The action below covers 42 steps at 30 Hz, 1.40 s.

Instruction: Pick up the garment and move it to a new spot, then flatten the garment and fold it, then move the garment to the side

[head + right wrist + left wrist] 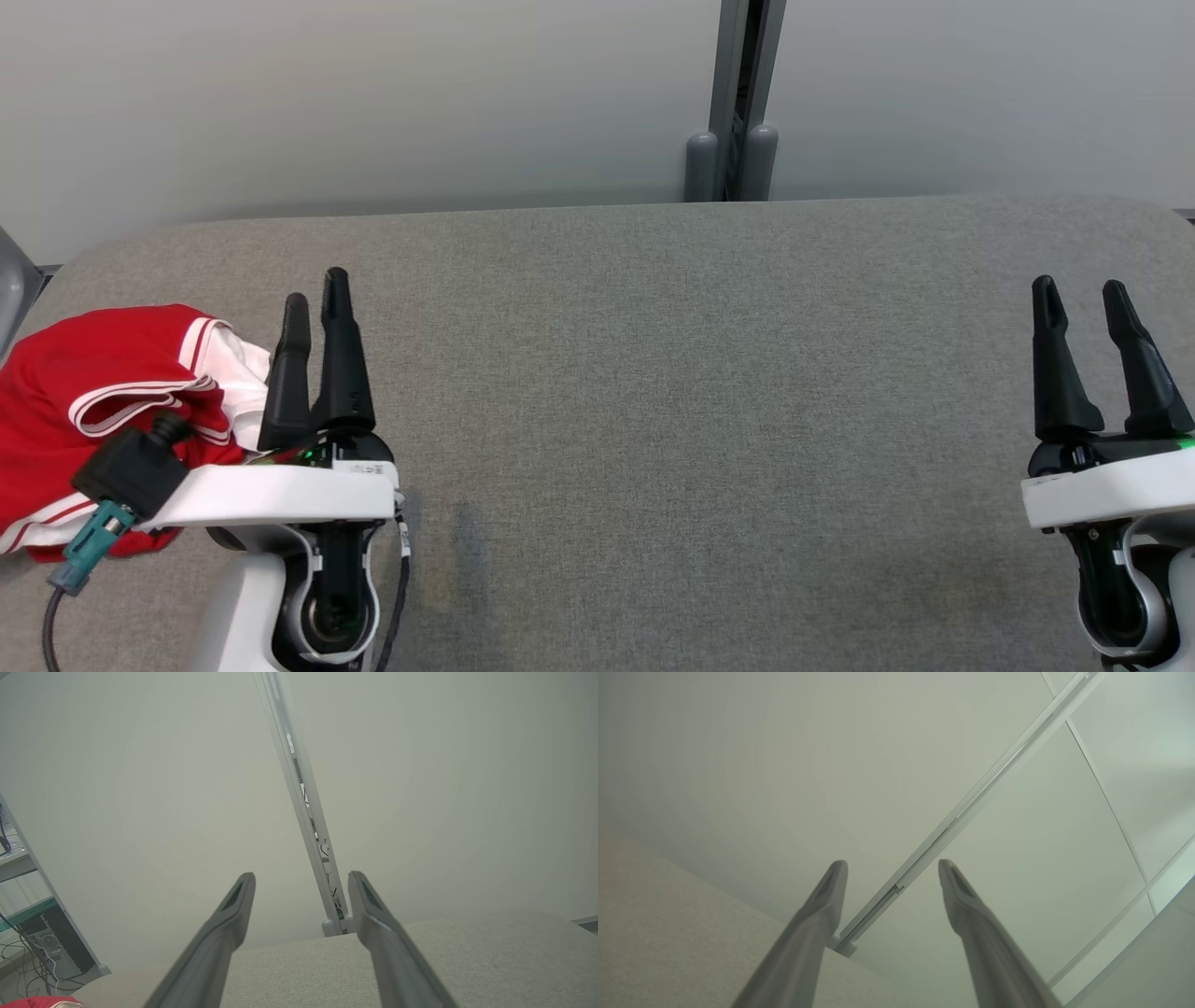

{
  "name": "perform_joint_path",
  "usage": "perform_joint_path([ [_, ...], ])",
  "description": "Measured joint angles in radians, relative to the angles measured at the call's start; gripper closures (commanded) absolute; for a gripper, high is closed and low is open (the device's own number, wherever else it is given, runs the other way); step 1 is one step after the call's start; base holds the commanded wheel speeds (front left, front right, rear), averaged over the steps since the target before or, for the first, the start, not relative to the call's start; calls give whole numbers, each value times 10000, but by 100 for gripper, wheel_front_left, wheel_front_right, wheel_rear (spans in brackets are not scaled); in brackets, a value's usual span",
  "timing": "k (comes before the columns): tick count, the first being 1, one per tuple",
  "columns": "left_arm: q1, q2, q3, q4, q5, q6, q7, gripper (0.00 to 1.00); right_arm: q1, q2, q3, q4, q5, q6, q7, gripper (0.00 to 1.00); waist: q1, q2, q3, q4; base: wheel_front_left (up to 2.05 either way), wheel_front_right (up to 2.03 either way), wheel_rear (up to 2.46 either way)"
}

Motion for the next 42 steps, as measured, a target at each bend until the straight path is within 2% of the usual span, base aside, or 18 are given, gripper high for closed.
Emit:
perform_joint_path([
  [1, 0, 0, 0, 0, 0, 0, 0, 0, 0, 0, 0, 0, 0, 0, 0, 0, 0, 0, 0, 0, 0, 0, 0],
  [5, 184, -2, -464, -579, 1476, 650, -10, 0, -112, 27, 215, -98, -481, 0, -161, 0, -1, 0, 52, 20, 0, 0, 0],
  [11, 450, -4, -867, -863, 2876, 1774, -25, 0, -144, 71, 554, -155, -1041, 0, -349, 0, 0, 0, 101, 53, 0, 0, 0],
  [15, 652, -4, -1043, -709, 3674, 2219, -56, 0, -150, 180, 744, -42, -1444, 2, -470, 0, 0, 0, 112, 60, 0, 0, 0],
  [23, 1034, -10, -1089, 27, 4585, 2293, -98, 0, -143, 431, 915, 535, -1877, 2, -696, 0, 0, 0, 88, 59, 0, 0, 0],
  [33, 1214, -8, -706, 788, 5202, 2033, -113, 0, -140, 658, 1110, 1421, -1896, 2, -959, 0, 0, 0, 91, 67, 0, 0, 0],
  [42, 1424, -6, -355, 978, 5591, 1605, -150, 0, -277, 731, 1413, 1983, -2585, 2, -1175, 0, 0, 0, 176, 74, 0, 0, 0],
])
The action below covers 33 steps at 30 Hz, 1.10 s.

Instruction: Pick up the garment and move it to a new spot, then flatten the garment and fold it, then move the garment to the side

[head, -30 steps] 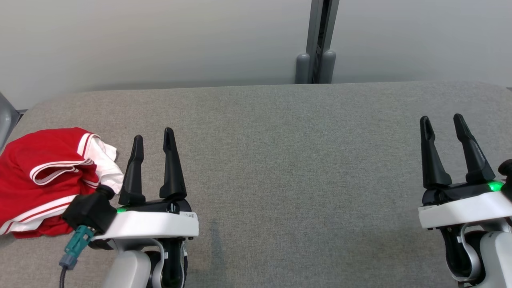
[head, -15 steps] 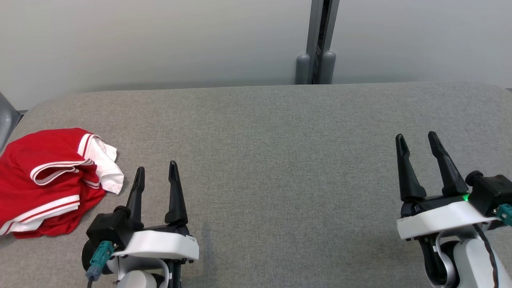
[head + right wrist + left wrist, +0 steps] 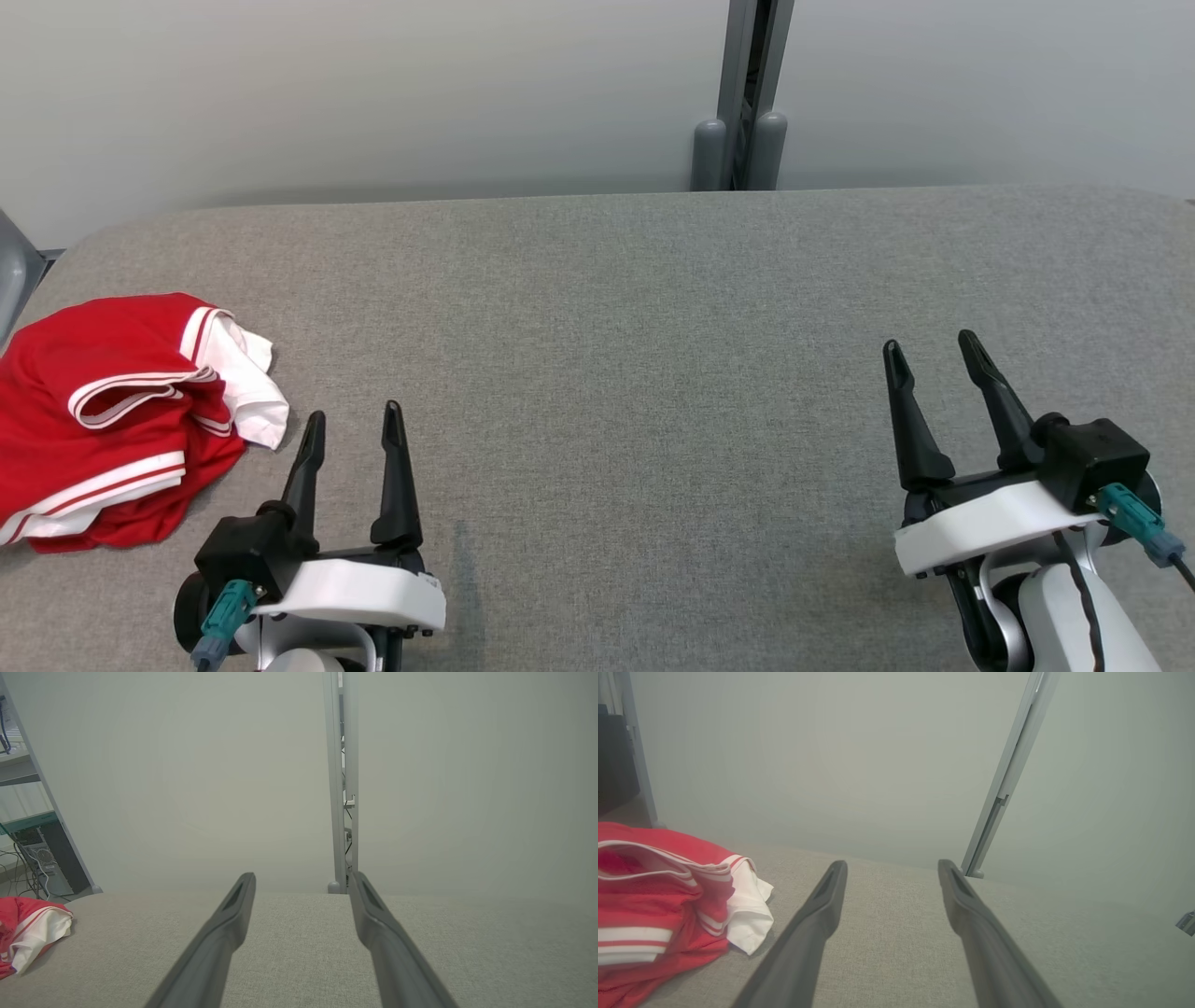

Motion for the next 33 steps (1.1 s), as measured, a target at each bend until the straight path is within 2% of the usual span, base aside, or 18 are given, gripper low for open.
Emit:
perform_joint_path([
  [5, 72, 2, 198, 146, 278, -337, -40, 0, -81, 36, 73, 364, -188, 0, -130, 0, 0, 0, 45, 33, 0, 0, 0],
  [14, 273, -6, 454, 123, 817, -614, -56, 0, -221, 81, 343, 646, -476, 2, -339, 0, 0, 0, 22, 58, 0, 0, 0],
  [33, 543, -2, 564, 205, 1089, -790, -81, 0, -228, 102, 520, 961, -339, 4, -447, 0, 0, 0, -109, -16, 0, 0, 0],
])
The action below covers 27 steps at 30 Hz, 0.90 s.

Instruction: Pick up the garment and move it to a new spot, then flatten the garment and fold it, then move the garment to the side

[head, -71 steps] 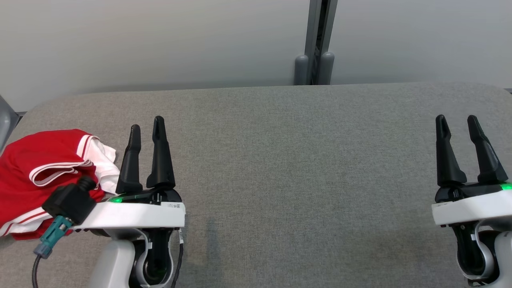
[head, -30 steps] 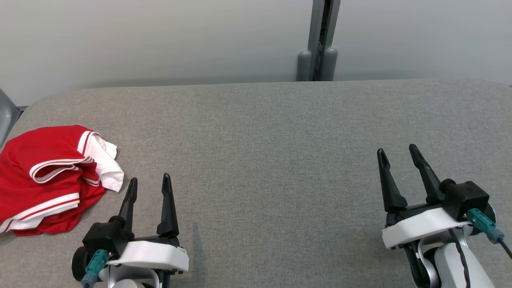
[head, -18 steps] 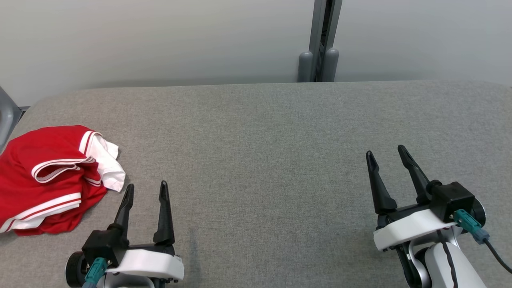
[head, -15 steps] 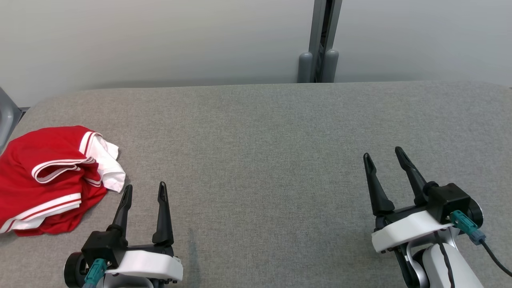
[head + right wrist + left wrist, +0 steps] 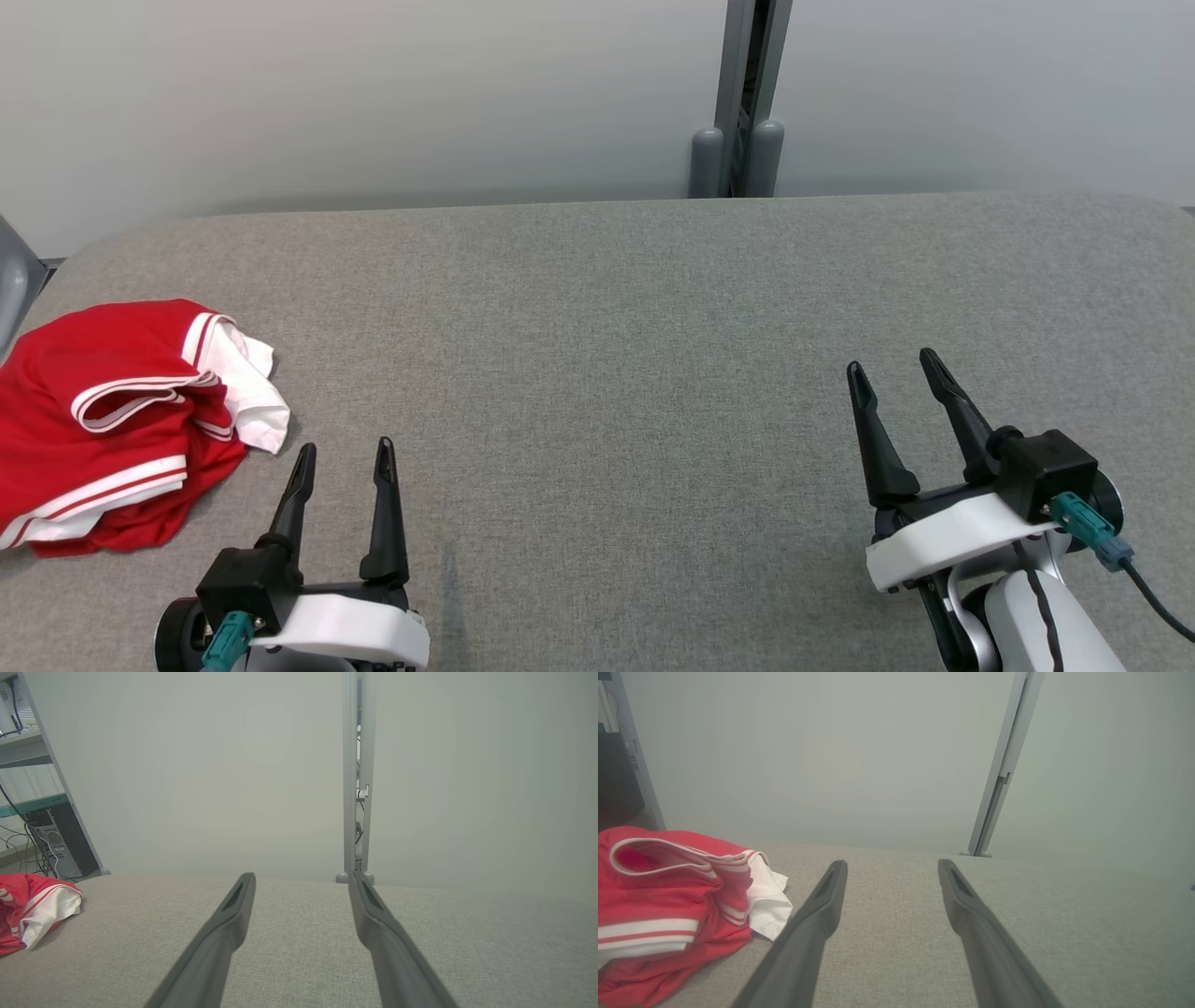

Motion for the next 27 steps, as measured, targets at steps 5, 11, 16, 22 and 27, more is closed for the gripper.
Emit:
perform_joint_path([
  [5, -3, -2, -8, 56, -17, -17, 0, 0, 0, 0, 10, 8, 15, 0, 0, 0, 0, 0, 23, 6, 0, 0, 0],
  [11, -8, -2, -17, 132, -121, -44, 0, 0, 3, 2, 8, 21, 2, 0, 0, 0, 0, 0, 18, 60, 0, 0, 0],
  [16, -24, -2, 12, 188, -165, -59, 0, 0, 21, -4, 69, -6, -33, -2, -2, 0, 0, 0, 20, 272, 0, 0, 0],
  [22, -82, -2, 63, 163, -284, 2, 0, 0, 178, 4, 176, -69, -36, 0, -27, 0, 0, 0, 26, 942, 0, 0, 0],
  [27, 81, -2, 56, 102, -288, 48, 0, 0, 234, -2, 259, -71, -27, 0, -29, 0, 0, 0, -49, 1684, 0, 0, 0],
])
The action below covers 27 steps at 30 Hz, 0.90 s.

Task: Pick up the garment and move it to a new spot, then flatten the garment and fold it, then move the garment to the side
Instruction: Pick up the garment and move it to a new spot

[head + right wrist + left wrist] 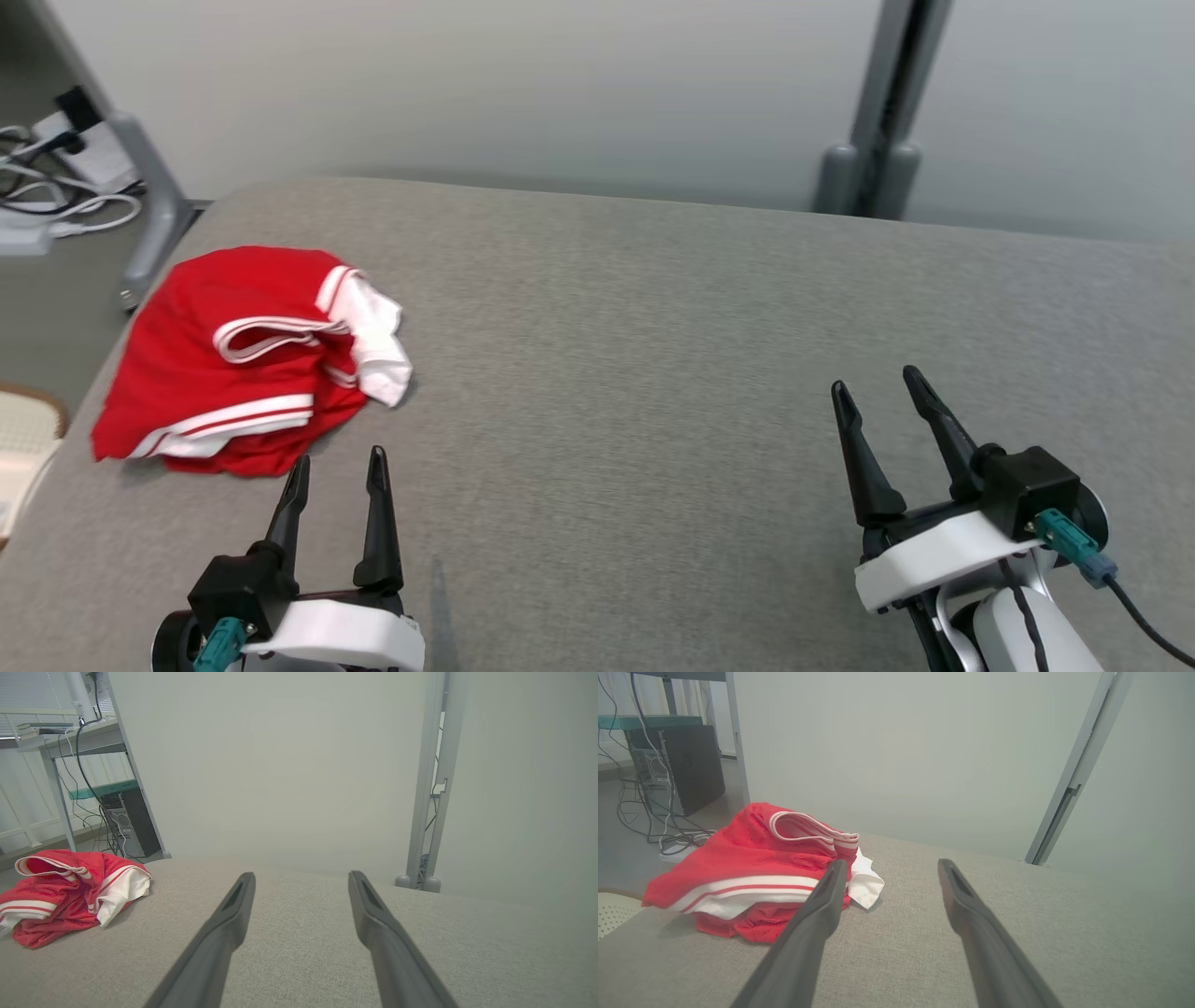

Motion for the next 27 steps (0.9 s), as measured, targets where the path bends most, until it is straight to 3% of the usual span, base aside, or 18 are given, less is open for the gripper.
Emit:
perform_joint_path([
  [3, 105, 4, 77, -88, 10, 2, -2, 0, 91, 10, 190, 4, 40, 0, 0, 0, 0, 0, -90, 670, 0, 0, 0],
  [15, 484, 4, 309, -284, -75, 29, -2, 0, 224, 15, 594, 77, 159, 4, 0, 0, 0, 0, -393, 2297, 0, 0, 0],
  [27, 628, 2, 374, -265, -46, 12, -2, 0, 344, 13, 704, 125, 288, 6, 0, 0, -1, 0, -612, 2651, 0, 0, 0],
])
